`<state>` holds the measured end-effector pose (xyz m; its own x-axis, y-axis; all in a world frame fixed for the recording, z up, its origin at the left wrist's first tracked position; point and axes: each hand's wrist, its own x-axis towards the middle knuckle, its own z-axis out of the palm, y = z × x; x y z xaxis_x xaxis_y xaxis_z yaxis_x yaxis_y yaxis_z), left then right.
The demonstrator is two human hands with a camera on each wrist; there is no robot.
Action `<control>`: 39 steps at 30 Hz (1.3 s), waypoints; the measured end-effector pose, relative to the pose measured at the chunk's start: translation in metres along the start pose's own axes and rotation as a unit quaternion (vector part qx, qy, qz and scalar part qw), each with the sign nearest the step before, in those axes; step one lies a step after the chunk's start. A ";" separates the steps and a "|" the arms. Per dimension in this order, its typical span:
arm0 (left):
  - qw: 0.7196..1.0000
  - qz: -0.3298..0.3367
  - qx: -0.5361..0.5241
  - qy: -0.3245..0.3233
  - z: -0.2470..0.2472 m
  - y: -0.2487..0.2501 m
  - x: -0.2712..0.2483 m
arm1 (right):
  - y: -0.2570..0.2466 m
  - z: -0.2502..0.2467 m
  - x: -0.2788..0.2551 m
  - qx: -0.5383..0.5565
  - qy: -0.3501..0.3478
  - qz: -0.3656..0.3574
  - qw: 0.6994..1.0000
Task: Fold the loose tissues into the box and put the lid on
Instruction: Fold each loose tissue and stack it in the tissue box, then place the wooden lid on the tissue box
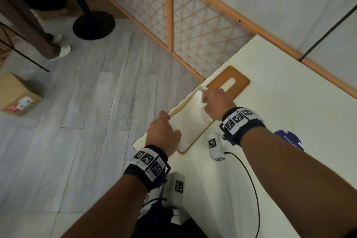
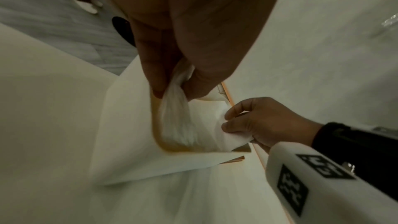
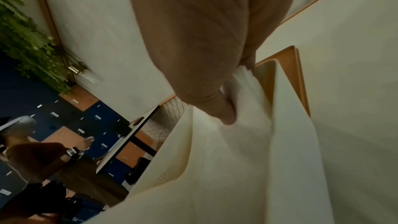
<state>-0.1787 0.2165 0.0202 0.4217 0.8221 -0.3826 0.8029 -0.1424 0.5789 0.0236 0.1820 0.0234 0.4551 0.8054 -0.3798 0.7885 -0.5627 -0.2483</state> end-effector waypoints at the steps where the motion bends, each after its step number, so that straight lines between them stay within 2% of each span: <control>1: 1.000 0.000 0.014 -0.001 0.001 0.000 0.002 | -0.003 0.000 0.000 -0.021 -0.006 -0.001 1.000; 6: 0.993 0.034 0.117 -0.001 0.002 0.000 0.008 | -0.006 0.008 0.001 -0.088 -0.025 -0.013 0.996; 8: 0.982 0.048 0.184 -0.003 0.000 -0.003 0.007 | -0.007 0.013 0.000 -0.128 -0.022 -0.023 0.991; 10: 0.977 0.072 0.198 0.017 -0.003 -0.008 0.004 | -0.004 0.016 -0.003 -0.172 -0.005 -0.036 0.984; 13: 0.960 0.212 0.174 0.061 0.005 -0.018 -0.001 | 0.002 0.022 -0.003 -0.225 0.025 -0.069 0.972; 15: 0.939 0.258 0.223 0.039 0.014 -0.019 -0.003 | 0.004 0.028 -0.003 -0.205 0.011 -0.089 0.975; 18: 0.932 0.222 0.286 -0.014 0.022 -0.015 -0.005 | -0.001 0.033 -0.007 -0.123 -0.046 -0.074 0.989; 21: 0.930 0.216 0.295 -0.024 0.024 -0.016 -0.003 | -0.003 0.037 -0.010 -0.094 -0.070 -0.063 0.991; 23: 0.945 0.224 0.236 0.020 0.020 -0.020 -0.006 | 0.001 0.031 -0.012 -0.050 0.001 -0.068 0.996; 25: 0.966 0.189 0.131 0.115 0.013 -0.027 -0.010 | 0.008 0.019 -0.013 0.006 0.126 -0.053 0.991; 26: 0.977 0.145 0.075 0.139 0.010 -0.032 -0.012 | 0.015 0.012 -0.010 0.042 0.161 -0.029 0.986; 27: 0.988 0.081 0.016 0.132 0.008 -0.037 -0.013 | 0.022 0.004 -0.008 0.083 0.158 0.004 0.984; 28: 0.994 0.000 -0.051 0.092 0.007 -0.038 -0.015 | 0.027 -0.002 -0.005 0.113 0.120 0.042 0.985; 29: 0.987 -0.084 -0.129 0.035 0.008 -0.037 -0.016 | 0.034 -0.004 -0.001 0.132 0.073 0.069 0.986; 31: 0.934 -0.206 -0.288 -0.051 0.018 -0.034 -0.018 | 0.043 -0.005 0.003 0.119 0.009 0.081 0.990; 32: 0.915 -0.232 -0.323 -0.067 0.023 -0.033 -0.018 | 0.044 -0.003 0.003 0.100 0.005 0.074 0.992; 34: 0.923 -0.228 -0.303 -0.063 0.030 -0.034 -0.016 | 0.045 0.003 0.001 0.082 0.011 0.054 0.995; 36: 0.950 -0.187 -0.244 -0.052 0.027 -0.034 -0.018 | 0.043 0.004 -0.010 0.076 0.014 0.043 0.996; 39: 0.981 -0.113 -0.153 -0.042 0.006 -0.028 -0.022 | 0.049 0.005 -0.034 0.113 0.070 0.024 0.991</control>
<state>-0.2083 0.1994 0.0081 0.2921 0.7633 -0.5763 0.7205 0.2206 0.6575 0.0448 0.1257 0.0198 0.5550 0.7862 -0.2717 0.6594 -0.6149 -0.4325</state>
